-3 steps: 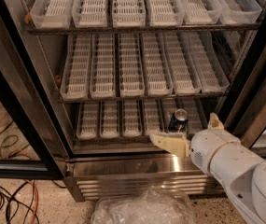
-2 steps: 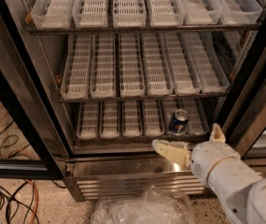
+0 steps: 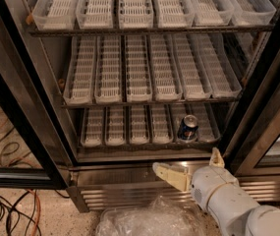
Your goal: Pick pepsi can from bottom shelf of fridge
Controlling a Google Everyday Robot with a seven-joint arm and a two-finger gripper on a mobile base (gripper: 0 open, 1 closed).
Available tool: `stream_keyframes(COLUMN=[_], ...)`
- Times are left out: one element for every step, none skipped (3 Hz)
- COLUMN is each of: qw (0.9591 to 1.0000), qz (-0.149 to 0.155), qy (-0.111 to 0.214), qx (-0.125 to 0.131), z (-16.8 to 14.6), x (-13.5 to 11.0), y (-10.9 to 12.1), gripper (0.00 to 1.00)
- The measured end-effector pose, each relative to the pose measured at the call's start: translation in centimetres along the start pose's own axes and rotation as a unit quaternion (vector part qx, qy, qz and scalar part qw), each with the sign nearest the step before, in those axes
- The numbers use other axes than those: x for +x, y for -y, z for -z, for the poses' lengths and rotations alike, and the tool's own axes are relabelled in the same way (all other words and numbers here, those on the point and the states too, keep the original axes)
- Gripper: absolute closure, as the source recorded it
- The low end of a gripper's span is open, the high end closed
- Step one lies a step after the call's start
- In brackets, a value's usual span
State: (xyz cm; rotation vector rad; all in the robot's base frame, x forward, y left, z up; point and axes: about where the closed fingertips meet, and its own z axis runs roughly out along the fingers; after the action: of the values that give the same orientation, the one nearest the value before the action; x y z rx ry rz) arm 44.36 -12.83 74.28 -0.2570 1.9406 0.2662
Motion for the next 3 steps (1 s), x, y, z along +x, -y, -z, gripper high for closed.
stream_keyframes(qw=[1.0000, 0.9998, 0.9993], qz=[0.000, 0.017, 0.034], qy=[0.000, -0.002, 0.017], qx=[0.000, -0.007, -0.005], z=[0.00, 0.15, 0.08], x=[0.00, 0.06, 0.49], y=[0.00, -0.07, 0.48], gripper=[0.00, 0.00, 0.00])
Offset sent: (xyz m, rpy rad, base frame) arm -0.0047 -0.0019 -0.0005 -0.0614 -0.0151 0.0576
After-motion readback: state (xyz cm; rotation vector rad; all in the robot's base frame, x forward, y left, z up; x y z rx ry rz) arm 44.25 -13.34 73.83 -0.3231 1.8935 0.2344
